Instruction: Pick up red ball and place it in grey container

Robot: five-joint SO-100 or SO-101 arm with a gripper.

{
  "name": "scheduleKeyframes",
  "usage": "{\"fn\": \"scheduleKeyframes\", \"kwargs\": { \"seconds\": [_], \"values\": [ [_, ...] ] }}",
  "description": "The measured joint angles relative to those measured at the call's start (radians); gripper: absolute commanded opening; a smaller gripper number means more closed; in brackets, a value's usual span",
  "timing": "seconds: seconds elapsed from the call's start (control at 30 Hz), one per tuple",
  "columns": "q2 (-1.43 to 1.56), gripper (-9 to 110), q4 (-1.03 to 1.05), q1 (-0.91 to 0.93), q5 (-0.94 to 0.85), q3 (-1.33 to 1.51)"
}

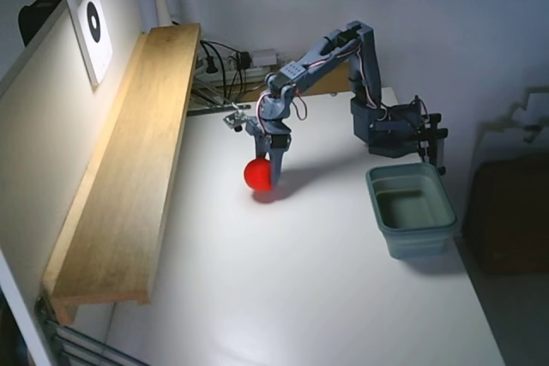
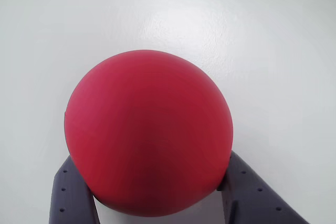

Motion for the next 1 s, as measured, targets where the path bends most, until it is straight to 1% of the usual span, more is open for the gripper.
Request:
{"fn": "scheduleKeyframes", "kwargs": {
  "seconds": [0.37,0.7,0.87,1.0],
  "values": [
    [0.005,23,0.368,0.0,0.0,-0.383],
    [-0.103,23,0.658,0.0,-0.002,-0.781],
    [-0.172,23,0.778,0.0,-0.002,-0.96],
    [-0.178,23,0.811,0.0,-0.002,-1.028]
  ]
}}
